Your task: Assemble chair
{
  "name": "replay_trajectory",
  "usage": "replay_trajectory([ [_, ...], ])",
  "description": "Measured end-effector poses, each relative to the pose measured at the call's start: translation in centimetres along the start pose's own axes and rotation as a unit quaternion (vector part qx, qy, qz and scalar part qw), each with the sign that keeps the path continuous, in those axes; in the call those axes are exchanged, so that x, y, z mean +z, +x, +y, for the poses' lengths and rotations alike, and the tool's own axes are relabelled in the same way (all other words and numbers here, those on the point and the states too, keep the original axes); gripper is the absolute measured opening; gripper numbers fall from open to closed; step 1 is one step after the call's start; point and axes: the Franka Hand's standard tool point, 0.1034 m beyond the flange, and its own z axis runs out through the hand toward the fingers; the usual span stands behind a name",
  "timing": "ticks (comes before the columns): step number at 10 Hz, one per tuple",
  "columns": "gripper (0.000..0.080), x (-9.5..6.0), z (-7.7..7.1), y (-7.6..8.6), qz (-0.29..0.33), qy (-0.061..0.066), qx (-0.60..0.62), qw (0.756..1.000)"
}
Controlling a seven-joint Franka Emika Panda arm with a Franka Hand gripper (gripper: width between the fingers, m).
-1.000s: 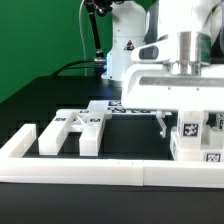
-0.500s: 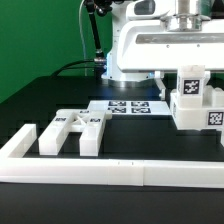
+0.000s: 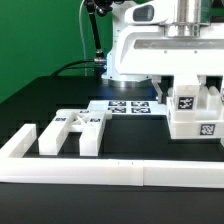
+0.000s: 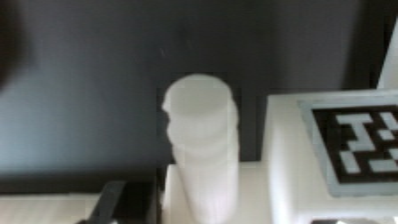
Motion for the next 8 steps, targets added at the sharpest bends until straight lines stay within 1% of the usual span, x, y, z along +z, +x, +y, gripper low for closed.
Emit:
replay_trajectory([
  [1,0.033,-0.7,0.3,0.3,-0.03,0.0,0.002,1.0],
  [2,0.033,-0.9,0.5,-0.1,-0.066,-0.001,0.003,0.998],
  [3,0.033,-0.8,0.6,-0.6,-0.116,-0.004,0.005,0.993],
  [4,0.033,-0.7,0.7,-0.5,-0.136,-0.006,0.005,0.991],
  [5,0.033,-0.7,0.9,-1.1,-0.184,-0.009,0.006,0.983],
  [6,0.033,-0.6,1.1,-1.3,-0.215,-0.011,0.008,0.976],
  [7,0.033,-0.2,1.7,-1.7,-0.252,-0.012,-0.001,0.968],
  [8,0.033,0.0,2.1,-2.0,-0.292,-0.016,-0.004,0.956],
])
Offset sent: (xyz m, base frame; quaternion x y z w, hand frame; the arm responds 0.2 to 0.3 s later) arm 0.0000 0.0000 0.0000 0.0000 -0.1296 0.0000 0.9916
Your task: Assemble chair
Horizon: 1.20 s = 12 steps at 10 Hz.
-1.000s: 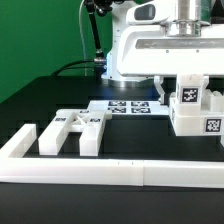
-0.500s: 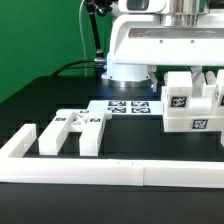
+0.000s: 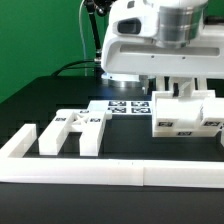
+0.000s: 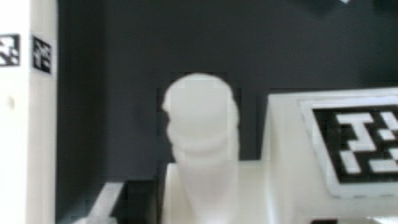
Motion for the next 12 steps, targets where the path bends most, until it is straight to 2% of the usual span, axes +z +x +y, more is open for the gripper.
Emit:
replay_trajectory([
  [2,0.033,0.6,0.1,0.0,-0.06,-0.007,0.0,0.998],
  [4,0.033,1.5,0.7,-0.7,-0.144,-0.013,0.005,0.99],
  [6,0.033,2.2,1.0,-0.7,-0.193,-0.019,0.006,0.981],
  [8,0.033,2.2,0.9,-0.4,-0.187,-0.019,0.006,0.982],
  [10,0.033,3.1,1.1,-0.3,-0.193,-0.02,0.006,0.981],
  [12,0.033,3.4,1.1,-0.2,-0.192,-0.02,0.007,0.981],
])
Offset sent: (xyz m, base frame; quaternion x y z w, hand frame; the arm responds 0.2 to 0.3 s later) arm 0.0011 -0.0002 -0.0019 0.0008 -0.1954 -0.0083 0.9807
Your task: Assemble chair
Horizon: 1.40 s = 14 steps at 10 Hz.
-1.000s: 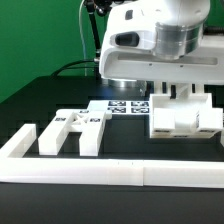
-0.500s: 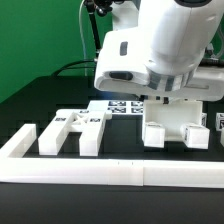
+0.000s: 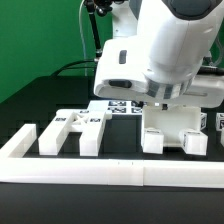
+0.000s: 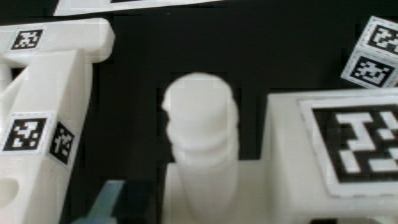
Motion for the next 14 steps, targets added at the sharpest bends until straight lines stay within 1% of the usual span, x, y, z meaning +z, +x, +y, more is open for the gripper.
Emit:
replay_trajectory([
  [1,0.033,0.01,0.04,0.03,0.0,0.0,0.0,1.0],
  [3,0.0602,0.01,0.12,0.05,0.0,0.001,0.001,1.0],
  [4,0.0602,0.02,0.15,0.06,0.0,0.001,0.001,1.0],
  [5,0.0639,0.02,0.19,0.06,0.0,0.001,0.001,1.0],
  [6,0.0647,0.02,0.22,0.07,0.0,0.001,0.001,1.0],
  [12,0.0649,-0.02,0.42,0.14,0.002,0.001,0.002,1.0],
  [13,0.0649,-0.15,0.54,0.3,0.007,-0.001,0.002,1.0],
  [14,0.0649,-0.43,0.71,0.55,0.014,0.0,0.003,1.0],
])
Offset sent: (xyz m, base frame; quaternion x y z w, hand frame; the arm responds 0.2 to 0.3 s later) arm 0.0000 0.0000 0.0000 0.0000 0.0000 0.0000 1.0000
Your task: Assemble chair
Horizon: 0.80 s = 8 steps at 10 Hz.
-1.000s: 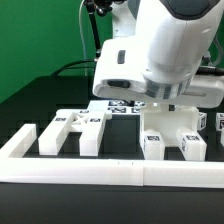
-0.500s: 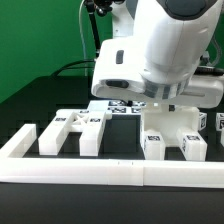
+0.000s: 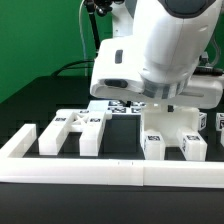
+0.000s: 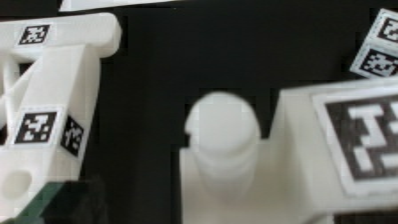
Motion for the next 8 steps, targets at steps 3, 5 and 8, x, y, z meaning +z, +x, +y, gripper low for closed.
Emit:
replay_trajectory([
  [3,0.0649,-2.5,0.3,1.4,0.081,0.008,0.002,0.997],
  [5,0.0649,-4.3,0.6,2.0,0.165,0.017,0.004,0.986],
  [8,0.0649,-5.7,1.3,1.1,0.273,0.033,0.014,0.961],
])
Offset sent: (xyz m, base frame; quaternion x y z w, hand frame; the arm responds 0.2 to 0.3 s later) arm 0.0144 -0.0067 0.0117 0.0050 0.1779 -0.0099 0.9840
